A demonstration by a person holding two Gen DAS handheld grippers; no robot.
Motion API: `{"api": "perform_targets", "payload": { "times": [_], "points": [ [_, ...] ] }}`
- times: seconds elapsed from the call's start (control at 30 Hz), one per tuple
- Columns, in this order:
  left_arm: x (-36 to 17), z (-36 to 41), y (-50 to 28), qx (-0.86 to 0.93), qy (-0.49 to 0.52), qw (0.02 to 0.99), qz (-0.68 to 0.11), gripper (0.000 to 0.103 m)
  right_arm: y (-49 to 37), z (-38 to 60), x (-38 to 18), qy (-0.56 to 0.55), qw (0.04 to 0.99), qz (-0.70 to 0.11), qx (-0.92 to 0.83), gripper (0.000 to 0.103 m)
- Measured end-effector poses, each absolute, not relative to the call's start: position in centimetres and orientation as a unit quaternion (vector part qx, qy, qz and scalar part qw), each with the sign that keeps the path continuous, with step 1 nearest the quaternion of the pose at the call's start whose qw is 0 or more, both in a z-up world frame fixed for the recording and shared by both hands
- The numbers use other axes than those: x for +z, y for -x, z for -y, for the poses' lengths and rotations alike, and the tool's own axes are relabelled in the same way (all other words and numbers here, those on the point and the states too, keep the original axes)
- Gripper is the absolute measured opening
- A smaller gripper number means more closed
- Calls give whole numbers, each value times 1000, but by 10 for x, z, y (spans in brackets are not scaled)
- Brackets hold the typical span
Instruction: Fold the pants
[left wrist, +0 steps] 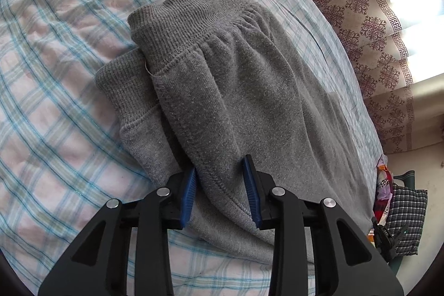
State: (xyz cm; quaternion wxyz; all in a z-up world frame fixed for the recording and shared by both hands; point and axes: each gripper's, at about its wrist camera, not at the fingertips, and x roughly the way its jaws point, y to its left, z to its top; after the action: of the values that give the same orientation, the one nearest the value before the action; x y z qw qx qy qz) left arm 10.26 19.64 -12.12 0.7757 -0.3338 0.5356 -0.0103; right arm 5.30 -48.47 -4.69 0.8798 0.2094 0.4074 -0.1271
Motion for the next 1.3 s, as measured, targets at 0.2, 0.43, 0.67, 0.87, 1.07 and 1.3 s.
{"api": "perform_targets", "payload": {
  "times": [0.2,0.43,0.67,0.87,1.07,1.3],
  "points": [
    [-120,-190,-109,-6,319,782,-535,32,-72,489,-70,-202,870,-434,-117,4],
    [-120,-190,-111,-5,318,783,-535,32,-16,490,-48,-241,871,-417,-98,45],
    [-122,-193,-102,-10,325,784,-529,32,30,451,-77,-222,848,-476,-69,45],
    [-118,-195,-101,1,319,783,-534,32,41,434,-93,-173,844,-494,-121,10],
    [-117,-192,-101,18,276,793,-542,24,48,417,-100,-70,840,-511,-166,9],
    [-106,-191,-93,10,261,797,-544,23,67,404,-68,-9,862,-465,-202,51]
  ]
}}
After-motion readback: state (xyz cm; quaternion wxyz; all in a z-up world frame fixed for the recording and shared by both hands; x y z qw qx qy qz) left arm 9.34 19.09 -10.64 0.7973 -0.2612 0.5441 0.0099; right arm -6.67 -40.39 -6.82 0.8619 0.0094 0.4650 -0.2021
